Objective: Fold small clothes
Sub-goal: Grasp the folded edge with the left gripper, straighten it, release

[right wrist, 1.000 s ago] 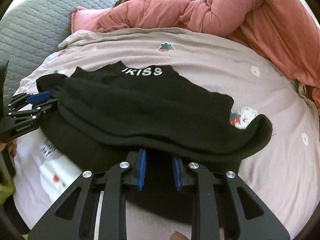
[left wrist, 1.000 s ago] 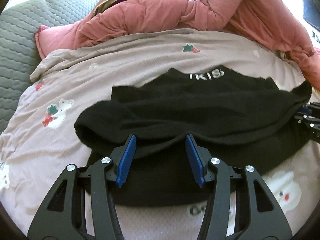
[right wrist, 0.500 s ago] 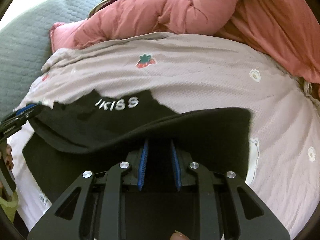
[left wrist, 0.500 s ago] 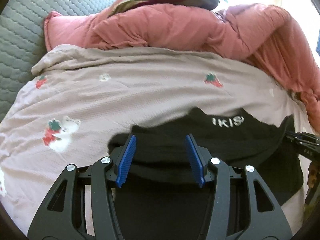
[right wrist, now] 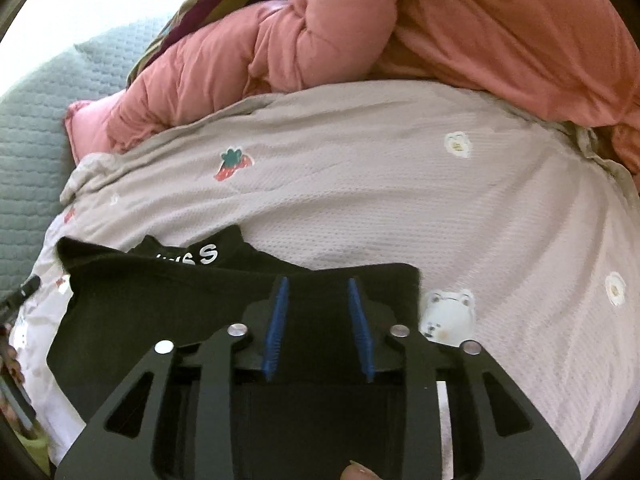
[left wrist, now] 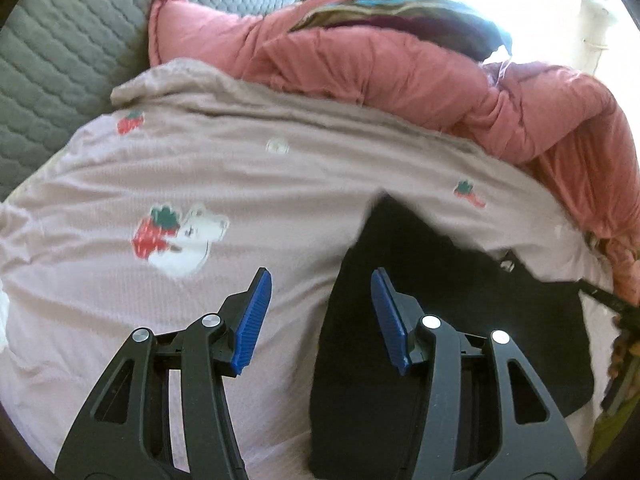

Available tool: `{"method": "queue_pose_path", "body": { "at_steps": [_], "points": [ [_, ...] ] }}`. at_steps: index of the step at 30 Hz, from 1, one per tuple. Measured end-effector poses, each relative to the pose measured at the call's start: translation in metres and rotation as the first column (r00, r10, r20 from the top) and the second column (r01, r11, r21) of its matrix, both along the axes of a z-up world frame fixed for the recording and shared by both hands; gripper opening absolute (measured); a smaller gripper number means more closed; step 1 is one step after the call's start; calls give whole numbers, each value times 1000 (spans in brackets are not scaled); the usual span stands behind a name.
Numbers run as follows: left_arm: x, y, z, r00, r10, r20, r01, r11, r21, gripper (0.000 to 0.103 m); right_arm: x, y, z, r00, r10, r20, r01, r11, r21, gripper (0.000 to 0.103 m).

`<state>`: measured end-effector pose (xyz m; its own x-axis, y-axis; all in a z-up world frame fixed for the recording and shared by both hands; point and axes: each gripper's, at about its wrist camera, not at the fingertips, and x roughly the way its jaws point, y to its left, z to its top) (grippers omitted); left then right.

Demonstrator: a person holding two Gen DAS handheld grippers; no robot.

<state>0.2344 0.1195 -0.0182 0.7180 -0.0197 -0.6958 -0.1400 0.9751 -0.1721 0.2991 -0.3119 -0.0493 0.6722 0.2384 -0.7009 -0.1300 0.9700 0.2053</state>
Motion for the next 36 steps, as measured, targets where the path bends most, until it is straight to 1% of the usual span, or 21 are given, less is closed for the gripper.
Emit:
{"method": "queue_pose_path", "body": {
  "at_steps": [2,4,6,8,10,13,15,16,17,18,19,20,21,22,24,25,27,29,33,34,36],
  "points": [
    [-1,0,-12,1000,-2,-25,2,1000,0,44,-7,-7,0,1000,-17,20,17,1000,-12,37],
    [-2,0,-26,998,-4,-55,3,1000,-13,44,-13,-13,-1,999,-33,34,34,999,-26,44],
    [-2,0,-36,997,-10,-75,7,999,-38,44,-17,-17,-4,999,-34,35,35,999,-38,46],
    [-3,-2,-43,996,-24,-82,18,997,-74,45,-18,-20,-9,999,-28,23,29,999,-44,47],
    [-6,-5,-46,996,-34,-79,27,996,-89,47,-15,-20,-15,999,-36,5,36,998,-51,47],
    [-11,-13,-51,995,-56,-77,48,994,-98,47,-9,-20,-23,999,-38,-20,37,998,-43,47],
    [-15,-19,-54,995,-60,-77,54,995,-88,47,-4,-20,-27,999,-43,-33,41,998,-37,48],
    [-15,-21,-55,995,-63,-79,56,995,-86,46,-1,-21,-29,998,-44,-44,43,999,-33,48],
    [-14,-22,-56,995,-63,-80,57,995,-80,37,0,-21,-31,998,-41,-53,40,999,-24,48],
    [-15,-25,-56,995,-68,-77,63,995,-72,31,3,-22,-35,997,-34,-71,34,999,-2,47],
    [-15,-28,-55,995,-75,-69,71,996,-59,16,5,-23,-39,995,-25,-96,27,999,18,34],
    [-17,-34,-53,995,-86,-54,84,996,-35,8,6,-23,-40,994,-14,-109,17,999,33,25],
    [-18,-38,-50,995,-90,-44,90,996,-4,8,4,-21,-38,995,-6,-103,10,999,38,19],
    [-20,-41,-48,995,-91,-34,92,995,24,7,2,-18,-35,996,-7,-89,9,1000,21,13],
    [-24,-40,-41,997,-81,-7,82,996,33,7,-3,-14,-24,999,-1,-45,0,1000,-1,9],
    [-25,-37,-38,997,-71,2,71,997,24,7,-5,-13,-17,1000,6,-24,-6,1000,5,8],
    [-27,-32,-35,998,-58,3,58,998,11,7,-4,-10,-4,1000,9,21,-9,1000,-26,8],
    [-27,-31,-38,999,-52,-10,52,998,21,7,2,-9,-4,1000,8,18,-7,999,-47,8],
    [-24,-32,-54,997,-41,-59,43,999,31,12,12,-5,-33,998,-29,-57,22,992,-121,10],
    [-23,-31,-56,997,-38,-64,39,999,25,14,12,-4,-40,997,-35,-65,26,990,-141,13],
    [-24,-30,-57,997,-32,-69,34,999,25,19,10,-6,-43,997,-55,-57,46,988,-145,18]
  ]
}}
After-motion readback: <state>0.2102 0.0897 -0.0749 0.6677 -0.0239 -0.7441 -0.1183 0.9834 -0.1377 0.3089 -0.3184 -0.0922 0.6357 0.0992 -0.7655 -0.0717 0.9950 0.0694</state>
